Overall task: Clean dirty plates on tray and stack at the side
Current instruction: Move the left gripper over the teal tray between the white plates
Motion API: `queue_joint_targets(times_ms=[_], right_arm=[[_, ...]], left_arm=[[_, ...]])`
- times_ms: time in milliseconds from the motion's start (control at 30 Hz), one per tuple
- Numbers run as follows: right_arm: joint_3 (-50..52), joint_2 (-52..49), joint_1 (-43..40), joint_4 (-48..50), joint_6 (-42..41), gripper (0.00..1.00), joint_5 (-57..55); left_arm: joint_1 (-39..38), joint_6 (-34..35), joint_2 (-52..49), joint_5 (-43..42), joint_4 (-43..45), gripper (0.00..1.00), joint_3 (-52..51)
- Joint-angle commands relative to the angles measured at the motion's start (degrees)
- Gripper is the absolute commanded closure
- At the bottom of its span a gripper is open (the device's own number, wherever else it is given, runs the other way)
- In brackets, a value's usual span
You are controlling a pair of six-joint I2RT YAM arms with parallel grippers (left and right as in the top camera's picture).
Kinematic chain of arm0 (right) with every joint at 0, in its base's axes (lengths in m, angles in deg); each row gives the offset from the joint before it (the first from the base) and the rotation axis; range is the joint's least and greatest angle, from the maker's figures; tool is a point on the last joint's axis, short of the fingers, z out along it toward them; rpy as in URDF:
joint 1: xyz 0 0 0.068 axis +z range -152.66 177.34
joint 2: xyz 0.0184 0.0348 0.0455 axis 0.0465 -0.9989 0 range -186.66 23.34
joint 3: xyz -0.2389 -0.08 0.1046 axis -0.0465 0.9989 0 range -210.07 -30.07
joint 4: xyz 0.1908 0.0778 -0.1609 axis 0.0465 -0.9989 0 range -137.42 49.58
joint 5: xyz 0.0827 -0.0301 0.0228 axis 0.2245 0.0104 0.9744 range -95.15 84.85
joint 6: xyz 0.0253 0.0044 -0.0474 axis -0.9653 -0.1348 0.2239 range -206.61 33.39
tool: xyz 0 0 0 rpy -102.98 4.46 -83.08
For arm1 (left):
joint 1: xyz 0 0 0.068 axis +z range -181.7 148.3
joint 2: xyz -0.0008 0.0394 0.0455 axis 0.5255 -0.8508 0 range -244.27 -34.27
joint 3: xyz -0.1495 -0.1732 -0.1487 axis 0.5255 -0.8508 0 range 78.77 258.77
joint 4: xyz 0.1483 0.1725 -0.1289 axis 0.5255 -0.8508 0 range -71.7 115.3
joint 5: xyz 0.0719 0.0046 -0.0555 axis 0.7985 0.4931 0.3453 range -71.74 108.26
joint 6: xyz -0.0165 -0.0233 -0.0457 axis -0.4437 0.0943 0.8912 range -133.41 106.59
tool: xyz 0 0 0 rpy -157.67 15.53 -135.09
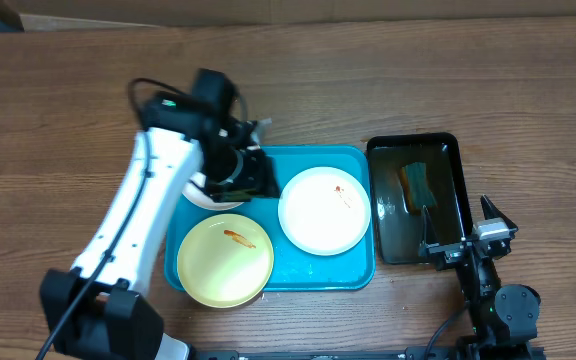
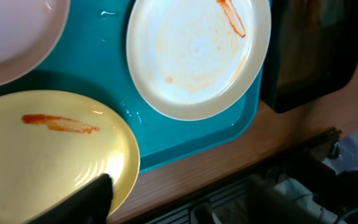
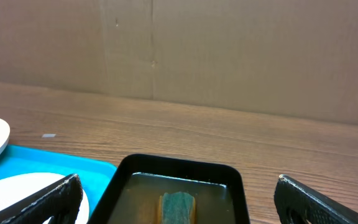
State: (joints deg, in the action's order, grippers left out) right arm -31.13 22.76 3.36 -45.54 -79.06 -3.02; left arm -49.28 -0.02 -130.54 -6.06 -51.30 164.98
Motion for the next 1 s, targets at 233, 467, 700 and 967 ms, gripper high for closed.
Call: queue_joint_targets(times_ms=[233,467,700,967], right_arm=[[0.61,0.35,-0.04,0.44,-0.02,0.00,-0.09],[0.59,0.35,-0.04,0.44,-0.02,0.00,-0.09],[0.59,0.35,-0.04,0.44,-0.02,0.00,-0.07],[0.59,0.35,-0.04,0.44,-0.02,0.00,-0.09]], left_arm=[[-6.56,8.22,-3.34,12.48,10.54,0.00,-2.27],[-6.38,11.82,-3.80,12.92,12.61,0.00,-2.64],[-5.92,14.27,-3.80,13.99,14.62,0.34,-2.64],[-9.31,18.97,-3.82,19.82,14.12,0.31,-4.90]])
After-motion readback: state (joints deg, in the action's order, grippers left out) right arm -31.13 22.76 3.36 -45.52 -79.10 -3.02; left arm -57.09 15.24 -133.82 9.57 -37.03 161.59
